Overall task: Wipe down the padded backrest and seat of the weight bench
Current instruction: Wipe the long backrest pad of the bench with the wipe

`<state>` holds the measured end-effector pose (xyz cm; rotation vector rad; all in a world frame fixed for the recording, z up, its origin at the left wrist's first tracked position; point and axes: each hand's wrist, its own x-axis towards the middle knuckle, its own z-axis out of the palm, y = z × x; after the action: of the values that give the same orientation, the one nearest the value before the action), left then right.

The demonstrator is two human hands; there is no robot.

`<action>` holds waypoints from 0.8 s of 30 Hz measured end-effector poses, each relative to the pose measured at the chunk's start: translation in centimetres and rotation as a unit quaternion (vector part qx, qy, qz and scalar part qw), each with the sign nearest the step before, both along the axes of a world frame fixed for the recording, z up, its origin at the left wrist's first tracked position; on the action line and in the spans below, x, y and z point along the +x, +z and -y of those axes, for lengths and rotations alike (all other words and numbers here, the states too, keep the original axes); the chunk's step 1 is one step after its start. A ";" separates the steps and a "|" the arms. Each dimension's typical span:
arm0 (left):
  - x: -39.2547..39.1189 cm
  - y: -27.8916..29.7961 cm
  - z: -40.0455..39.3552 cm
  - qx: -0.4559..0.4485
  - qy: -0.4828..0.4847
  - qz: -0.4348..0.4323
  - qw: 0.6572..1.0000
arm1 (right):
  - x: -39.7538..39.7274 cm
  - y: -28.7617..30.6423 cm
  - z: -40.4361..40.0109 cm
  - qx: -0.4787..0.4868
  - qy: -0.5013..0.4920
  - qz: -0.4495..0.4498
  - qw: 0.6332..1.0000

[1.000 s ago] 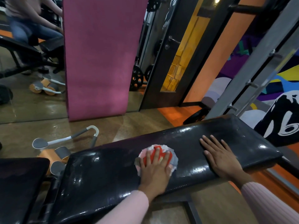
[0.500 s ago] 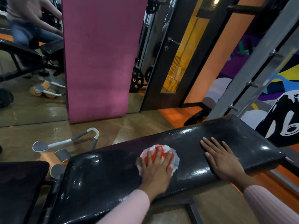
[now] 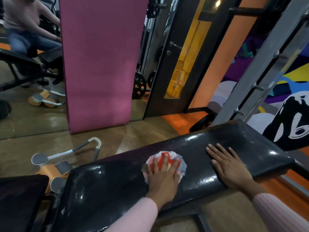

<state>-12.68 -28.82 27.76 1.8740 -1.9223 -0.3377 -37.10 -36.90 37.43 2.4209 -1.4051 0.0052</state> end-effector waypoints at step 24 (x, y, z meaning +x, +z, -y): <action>5.3 -2.3 -2.0 0.074 0.109 -0.036 0.991 | 0.1 0.0 0.4 -0.004 0.002 -0.010 1.000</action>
<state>-7.38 -26.81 25.49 2.1141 -1.6656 -0.4809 -37.01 -37.29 37.41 2.4099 -1.3900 -0.0124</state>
